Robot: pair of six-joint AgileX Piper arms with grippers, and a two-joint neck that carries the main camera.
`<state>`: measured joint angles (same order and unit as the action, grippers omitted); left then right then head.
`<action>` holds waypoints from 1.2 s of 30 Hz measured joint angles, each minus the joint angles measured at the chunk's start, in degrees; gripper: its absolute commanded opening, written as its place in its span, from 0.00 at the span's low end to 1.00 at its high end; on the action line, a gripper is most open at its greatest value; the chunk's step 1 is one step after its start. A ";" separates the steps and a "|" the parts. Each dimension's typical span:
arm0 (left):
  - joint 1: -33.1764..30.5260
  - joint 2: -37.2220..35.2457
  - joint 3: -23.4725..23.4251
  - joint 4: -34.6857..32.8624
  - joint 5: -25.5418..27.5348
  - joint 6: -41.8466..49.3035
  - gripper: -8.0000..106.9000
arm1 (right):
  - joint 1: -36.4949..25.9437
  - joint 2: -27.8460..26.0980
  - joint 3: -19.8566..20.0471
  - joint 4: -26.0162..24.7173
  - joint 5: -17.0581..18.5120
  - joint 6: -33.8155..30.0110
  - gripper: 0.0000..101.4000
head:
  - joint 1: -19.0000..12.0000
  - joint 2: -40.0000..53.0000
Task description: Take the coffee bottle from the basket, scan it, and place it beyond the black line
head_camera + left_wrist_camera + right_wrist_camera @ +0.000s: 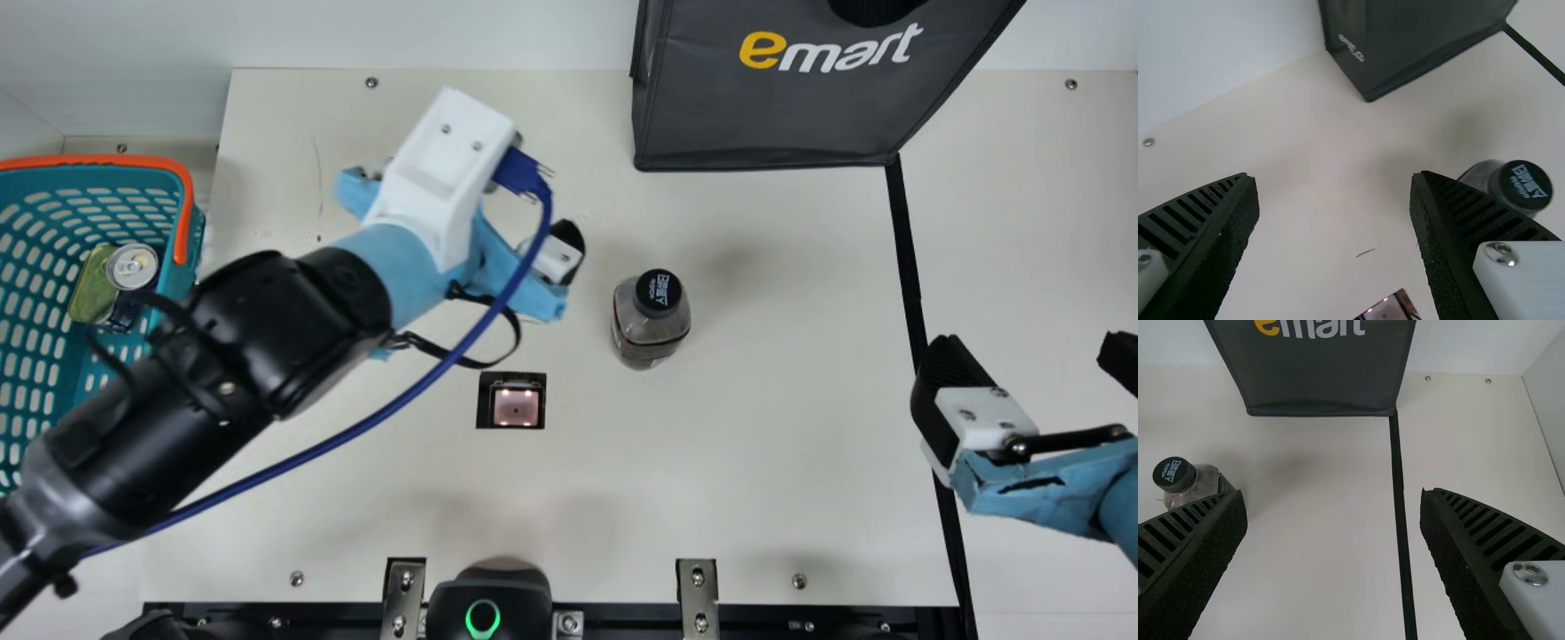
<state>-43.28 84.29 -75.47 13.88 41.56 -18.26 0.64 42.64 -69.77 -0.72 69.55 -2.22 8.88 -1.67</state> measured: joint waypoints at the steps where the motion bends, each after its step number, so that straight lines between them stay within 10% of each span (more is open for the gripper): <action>1: 0.84 -0.71 0.50 0.00 0.13 0.29 0.85 | 0.00 0.00 0.00 0.00 0.00 0.00 0.90 | 0.00 -0.09; 36: 34.25 -14.65 10.77 -13.88 -0.40 21.37 0.85 | 0.00 0.00 0.00 0.00 0.00 0.00 0.90 | -0.09 0.00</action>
<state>-9.03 69.63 -64.70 0.00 41.16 3.10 0.64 42.64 -69.77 -0.72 69.55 -2.22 8.79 -1.67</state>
